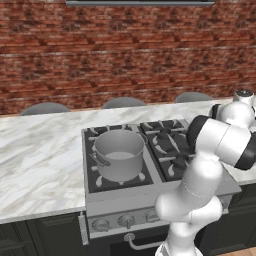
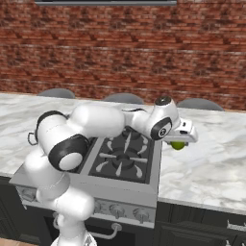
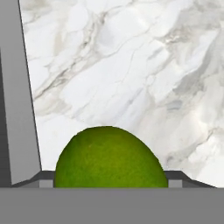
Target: Turn on the burner for the pot on the stove. Wait thirty seconds for the pot to heat up. Then add the lime to the pot.
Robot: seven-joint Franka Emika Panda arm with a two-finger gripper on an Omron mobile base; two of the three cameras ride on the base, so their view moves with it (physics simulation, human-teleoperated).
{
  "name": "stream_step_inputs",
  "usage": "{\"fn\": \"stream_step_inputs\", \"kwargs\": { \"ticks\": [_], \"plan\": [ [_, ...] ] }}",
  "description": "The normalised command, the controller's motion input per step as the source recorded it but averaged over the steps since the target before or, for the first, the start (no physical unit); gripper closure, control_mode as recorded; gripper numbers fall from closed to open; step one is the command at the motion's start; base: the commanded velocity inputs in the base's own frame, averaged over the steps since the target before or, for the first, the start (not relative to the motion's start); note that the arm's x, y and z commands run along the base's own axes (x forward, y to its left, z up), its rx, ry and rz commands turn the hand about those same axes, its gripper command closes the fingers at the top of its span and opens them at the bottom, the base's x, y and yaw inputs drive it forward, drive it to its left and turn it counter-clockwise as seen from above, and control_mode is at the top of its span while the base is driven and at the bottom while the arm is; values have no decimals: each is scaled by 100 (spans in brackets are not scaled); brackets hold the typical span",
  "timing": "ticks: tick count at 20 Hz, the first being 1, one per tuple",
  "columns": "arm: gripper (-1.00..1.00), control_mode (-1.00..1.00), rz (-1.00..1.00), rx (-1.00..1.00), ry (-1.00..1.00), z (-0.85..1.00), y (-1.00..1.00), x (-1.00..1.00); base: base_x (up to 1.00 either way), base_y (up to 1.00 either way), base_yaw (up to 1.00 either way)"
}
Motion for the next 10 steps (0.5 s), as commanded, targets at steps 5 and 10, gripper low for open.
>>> {"fn": "stream_step_inputs", "kwargs": {
  "ticks": [5,10],
  "plan": [
    [100,-100,0,6,0,26,0,-46,0,0,0],
    [100,-100,0,9,0,54,4,-38,0,0,0]
  ]
}}
